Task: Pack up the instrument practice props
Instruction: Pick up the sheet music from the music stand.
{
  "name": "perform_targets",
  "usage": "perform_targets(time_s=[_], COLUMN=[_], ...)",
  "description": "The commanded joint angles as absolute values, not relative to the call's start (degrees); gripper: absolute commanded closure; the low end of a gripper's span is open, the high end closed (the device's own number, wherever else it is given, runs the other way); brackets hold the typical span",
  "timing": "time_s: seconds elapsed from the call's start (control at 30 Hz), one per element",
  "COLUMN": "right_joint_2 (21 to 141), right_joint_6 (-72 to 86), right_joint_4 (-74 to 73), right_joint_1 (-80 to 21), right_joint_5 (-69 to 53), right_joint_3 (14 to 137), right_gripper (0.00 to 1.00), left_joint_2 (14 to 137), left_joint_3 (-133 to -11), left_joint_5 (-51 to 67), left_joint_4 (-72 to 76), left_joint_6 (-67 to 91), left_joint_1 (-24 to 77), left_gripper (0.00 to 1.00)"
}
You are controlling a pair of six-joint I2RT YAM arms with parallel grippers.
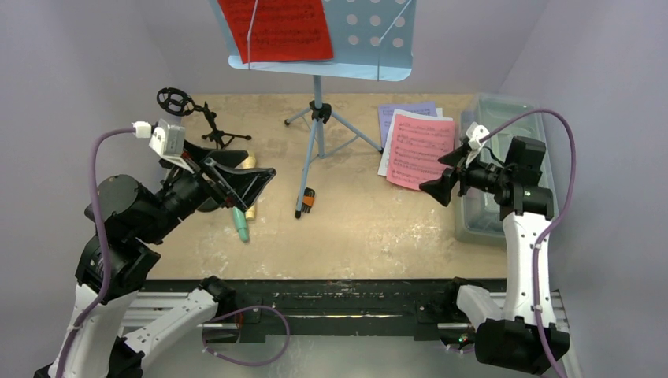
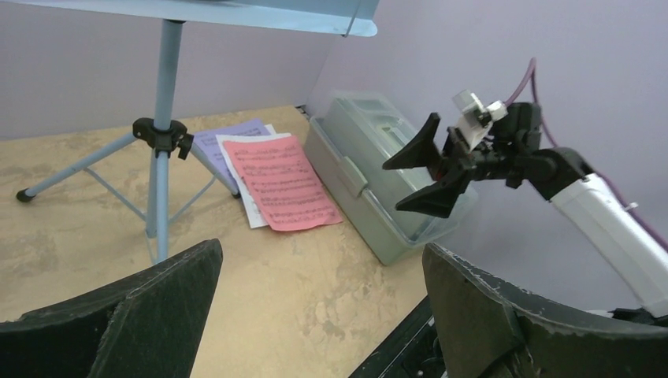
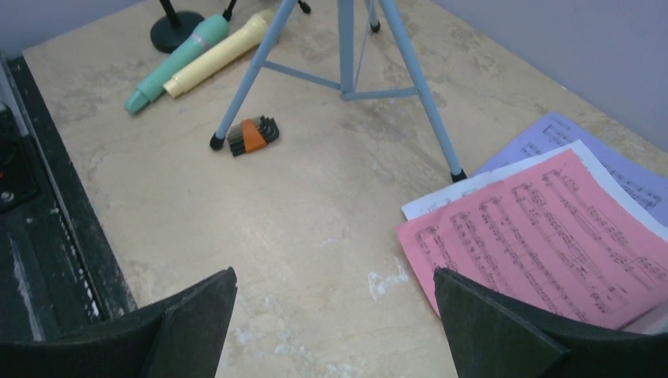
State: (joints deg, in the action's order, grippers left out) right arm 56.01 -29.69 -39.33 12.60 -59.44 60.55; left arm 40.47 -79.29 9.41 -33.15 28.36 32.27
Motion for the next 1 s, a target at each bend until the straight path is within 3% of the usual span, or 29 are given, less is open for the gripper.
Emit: perform_targets(time_s=[0.0, 0.17, 0.4, 0.97], right_joint_2=[56.56, 57.61, 59.53, 64.39], right_joint_6=[-42.74, -52.28, -54.45, -37.26], right_joint_4=[-56.2, -69.81, -78.61, -67.28], right_joint_1=[12.74, 12.67, 12.04, -6.06], right_joint_5=[-58.13, -54.07, -59.98, -61.35], right_joint_3=[70.44, 80.43, 91.79, 104.75], right_gripper=[0.01, 0.01, 0.01, 0.01], left_joint_2=[40.78, 38.32, 34.19, 27.52], left_joint_3=[-79.27, -73.24, -64.21, -46.38], left_joint_5=[8.03, 7.32, 6.27, 0.38], left_joint_4=[-34.05, -31.69, -28.87, -25.36], left_joint_6=[24.75, 22.88, 21.89, 21.91], left_joint_1=[31.99, 31.99, 31.99, 31.95], left_gripper=[0.02, 0.02, 0.01, 0.01])
